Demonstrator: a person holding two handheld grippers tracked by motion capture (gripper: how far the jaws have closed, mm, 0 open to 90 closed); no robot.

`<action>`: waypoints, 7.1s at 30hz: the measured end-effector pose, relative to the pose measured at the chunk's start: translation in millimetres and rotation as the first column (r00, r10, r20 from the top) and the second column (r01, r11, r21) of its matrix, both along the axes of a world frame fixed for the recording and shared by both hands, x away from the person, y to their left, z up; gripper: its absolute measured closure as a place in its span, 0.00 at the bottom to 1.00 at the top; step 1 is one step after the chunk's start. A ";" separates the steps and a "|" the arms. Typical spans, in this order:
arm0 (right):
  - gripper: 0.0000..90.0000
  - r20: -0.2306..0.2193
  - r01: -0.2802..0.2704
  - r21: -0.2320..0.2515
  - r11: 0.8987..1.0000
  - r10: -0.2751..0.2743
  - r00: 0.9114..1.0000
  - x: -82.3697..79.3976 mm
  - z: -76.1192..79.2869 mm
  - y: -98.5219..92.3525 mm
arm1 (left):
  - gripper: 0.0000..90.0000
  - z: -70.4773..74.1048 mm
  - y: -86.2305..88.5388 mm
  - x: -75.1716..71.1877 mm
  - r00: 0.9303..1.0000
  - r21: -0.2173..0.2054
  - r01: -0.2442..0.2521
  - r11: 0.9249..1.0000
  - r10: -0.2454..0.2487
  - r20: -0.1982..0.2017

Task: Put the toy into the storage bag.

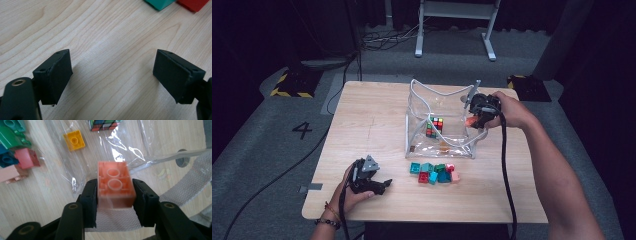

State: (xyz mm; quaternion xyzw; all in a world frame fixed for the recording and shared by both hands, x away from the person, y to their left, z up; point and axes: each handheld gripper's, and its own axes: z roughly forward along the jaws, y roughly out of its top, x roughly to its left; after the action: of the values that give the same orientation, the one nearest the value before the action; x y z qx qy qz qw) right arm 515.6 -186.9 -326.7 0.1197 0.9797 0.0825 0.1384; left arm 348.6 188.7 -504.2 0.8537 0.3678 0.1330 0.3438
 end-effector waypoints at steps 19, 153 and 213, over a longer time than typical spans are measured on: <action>0.49 0.164 -0.026 0.540 0.842 -0.075 0.984 -39.2 14.7 -46.4 | 0.18 0.0 0.1 0.0 1.000 0.001 0.001 1.000 -0.001 0.001; 0.61 0.117 0.164 0.793 0.586 -0.411 0.904 -59.4 -75.1 -151.1 | 0.17 0.1 0.1 0.0 1.000 0.002 0.002 1.000 -0.002 0.000; 0.61 0.238 -0.062 0.723 0.688 -0.164 0.957 -21.0 29.0 -30.7 | 0.17 0.1 0.1 0.1 1.000 0.003 0.002 1.000 -0.002 -0.001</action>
State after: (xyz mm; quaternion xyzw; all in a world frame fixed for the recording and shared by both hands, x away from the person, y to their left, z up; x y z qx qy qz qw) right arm 494.6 -217.6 -297.7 0.1787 0.8333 0.4742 0.2211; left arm 348.7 188.8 -504.1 0.8546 0.3671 0.1326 0.3426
